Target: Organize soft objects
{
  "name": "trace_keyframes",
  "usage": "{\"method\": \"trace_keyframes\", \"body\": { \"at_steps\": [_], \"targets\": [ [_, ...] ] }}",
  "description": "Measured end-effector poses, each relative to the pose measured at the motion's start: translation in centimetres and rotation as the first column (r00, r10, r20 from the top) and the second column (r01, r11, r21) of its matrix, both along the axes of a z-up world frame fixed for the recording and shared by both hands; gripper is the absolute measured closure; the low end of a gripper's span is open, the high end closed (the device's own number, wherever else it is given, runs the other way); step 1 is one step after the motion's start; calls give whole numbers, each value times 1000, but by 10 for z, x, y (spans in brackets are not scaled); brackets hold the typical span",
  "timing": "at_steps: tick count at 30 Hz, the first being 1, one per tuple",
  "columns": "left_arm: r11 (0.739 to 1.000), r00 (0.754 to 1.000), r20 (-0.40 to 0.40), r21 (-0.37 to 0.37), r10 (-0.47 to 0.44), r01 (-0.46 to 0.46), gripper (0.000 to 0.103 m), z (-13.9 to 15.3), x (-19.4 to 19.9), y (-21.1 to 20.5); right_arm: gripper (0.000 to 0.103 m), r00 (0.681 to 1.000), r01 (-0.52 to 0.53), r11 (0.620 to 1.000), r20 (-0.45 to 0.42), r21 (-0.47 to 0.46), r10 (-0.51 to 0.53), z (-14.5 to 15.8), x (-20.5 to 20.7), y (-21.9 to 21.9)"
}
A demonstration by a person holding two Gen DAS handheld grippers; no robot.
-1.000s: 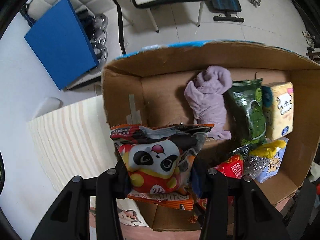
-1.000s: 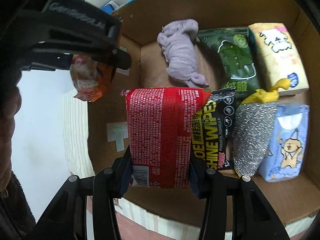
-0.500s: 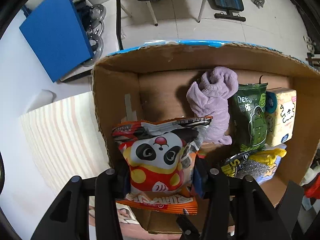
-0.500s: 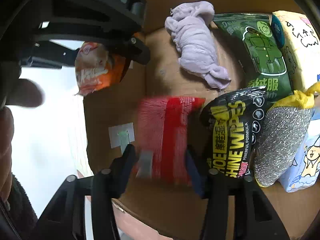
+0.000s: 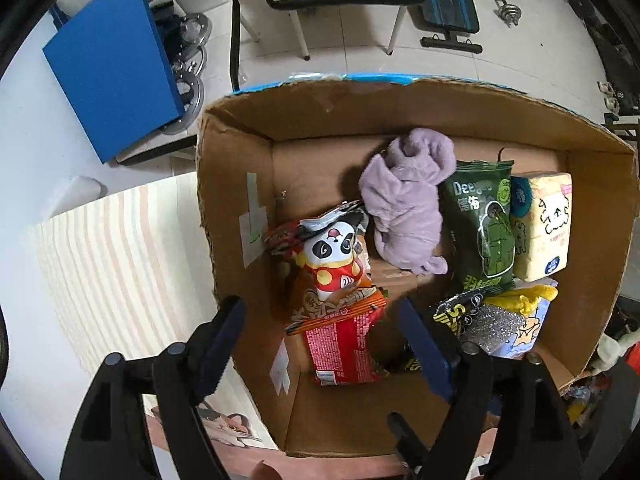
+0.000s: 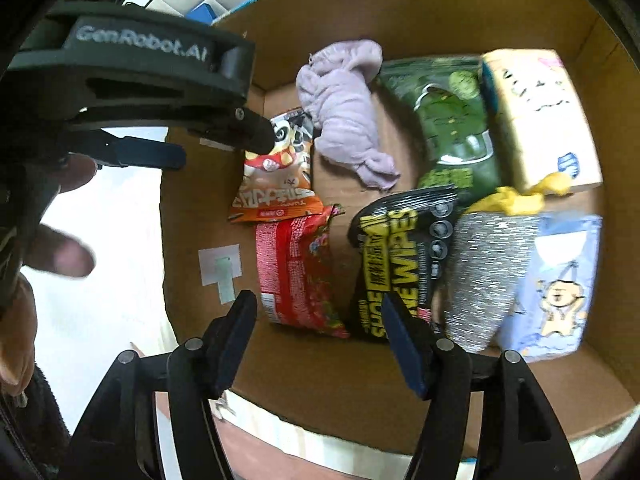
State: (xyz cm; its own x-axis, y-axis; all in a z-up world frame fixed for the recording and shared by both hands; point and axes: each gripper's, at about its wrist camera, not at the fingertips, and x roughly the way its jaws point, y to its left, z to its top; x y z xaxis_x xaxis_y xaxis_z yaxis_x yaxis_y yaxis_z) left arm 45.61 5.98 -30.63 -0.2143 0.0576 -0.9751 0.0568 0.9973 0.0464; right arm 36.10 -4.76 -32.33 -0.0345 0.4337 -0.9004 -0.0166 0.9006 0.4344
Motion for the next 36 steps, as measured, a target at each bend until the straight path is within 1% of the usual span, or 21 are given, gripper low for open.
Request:
{"method": "trace_keyframes", "body": {
  "at_steps": [1,3,5,6,7,9,11,13,14,17,19,24,29,32,36],
  "targets": [
    [1000,1000,7,2,-5,5,16,2,-2,-1,32,1000,-1,1000,7,-11,1,3,-2,-1],
    [1000,1000,24,12,-12,12,15,7,-5,-3,31,1000,-1,999,26,-42,2,13,-5,-6],
    [999,998,52,39,-20,18,7,14,-11,-3,28,999,8,997,38,-82,-5,22,-6,-14],
    [999,998,65,42,-19,16,7,16,-14,-4,27,999,11,995,44,-95,-6,26,-8,-18],
    [999,997,79,39,-17,14,7,20,-17,-4,25,999,13,993,51,-120,-7,19,-9,-21],
    [1000,994,109,26,-8,5,7,28,-26,-4,23,998,14,987,60,-160,-4,24,-11,-29],
    [1000,988,154,15,-2,-1,6,40,-40,-4,14,998,16,981,67,-193,-3,29,-14,-40],
    [1000,977,215,11,6,-8,1,52,-56,-4,3,997,18,973,81,-232,1,33,-20,-50],
    [1000,968,250,6,15,-17,0,59,-66,-4,0,996,24,966,95,-257,1,37,-22,-56],
    [999,946,320,-21,44,-39,0,72,-92,-3,0,993,40,954,118,-299,-5,42,-29,-68],
    [999,938,343,-30,47,-39,0,76,-103,-6,0,992,44,945,124,-325,-3,43,-31,-74],
    [999,928,371,-16,45,-42,0,76,-128,-7,0,989,58,936,149,-348,-6,64,-36,-90],
    [999,926,375,-12,46,-45,0,77,-139,-8,0,987,66,934,158,-352,-10,69,-41,-95],
    [998,917,395,-18,62,-60,0,85,-145,-6,0,986,73,934,165,-349,-16,72,-45,-98],
    [998,891,448,-22,68,-65,0,107,-158,-8,0,983,80,934,183,-348,-16,82,-53,-102]
  ]
}}
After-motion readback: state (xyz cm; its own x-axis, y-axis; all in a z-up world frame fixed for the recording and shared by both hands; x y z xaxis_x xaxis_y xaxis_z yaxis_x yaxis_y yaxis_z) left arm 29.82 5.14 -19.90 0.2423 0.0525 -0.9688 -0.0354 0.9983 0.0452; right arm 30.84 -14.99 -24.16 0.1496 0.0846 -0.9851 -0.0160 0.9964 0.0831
